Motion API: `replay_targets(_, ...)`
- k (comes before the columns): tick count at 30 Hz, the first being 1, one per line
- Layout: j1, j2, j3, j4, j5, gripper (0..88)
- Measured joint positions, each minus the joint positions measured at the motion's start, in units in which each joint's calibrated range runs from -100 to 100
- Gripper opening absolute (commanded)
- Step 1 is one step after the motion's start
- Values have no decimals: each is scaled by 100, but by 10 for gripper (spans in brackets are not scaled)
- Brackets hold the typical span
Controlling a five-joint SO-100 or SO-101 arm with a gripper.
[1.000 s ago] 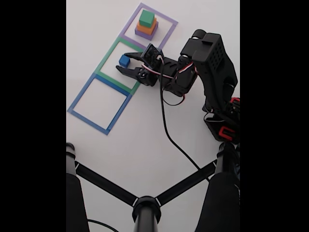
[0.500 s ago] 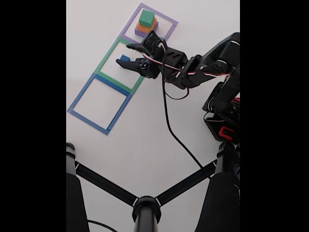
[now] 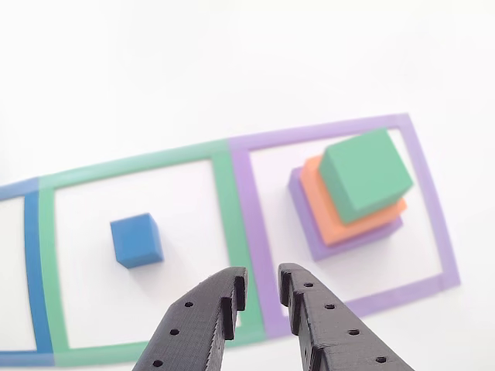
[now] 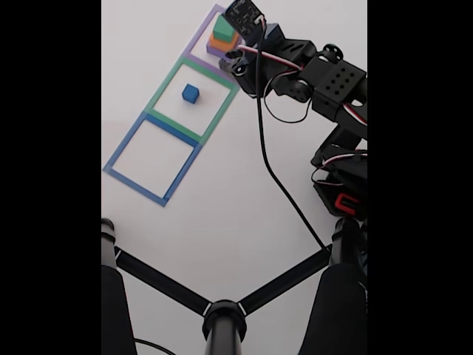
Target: Tower of hanoi
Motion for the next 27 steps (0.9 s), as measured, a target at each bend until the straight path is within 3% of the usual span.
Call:
replay_targets(5, 352, 0, -1680, 2119, 0, 0)
replay_targets(10, 540, 8, -3124, 3515, 0, 0)
replay_targets(18, 786, 220, -4900, 4936, 0, 0)
replay_targets(27, 901, 262, -5492, 5433, 0, 47)
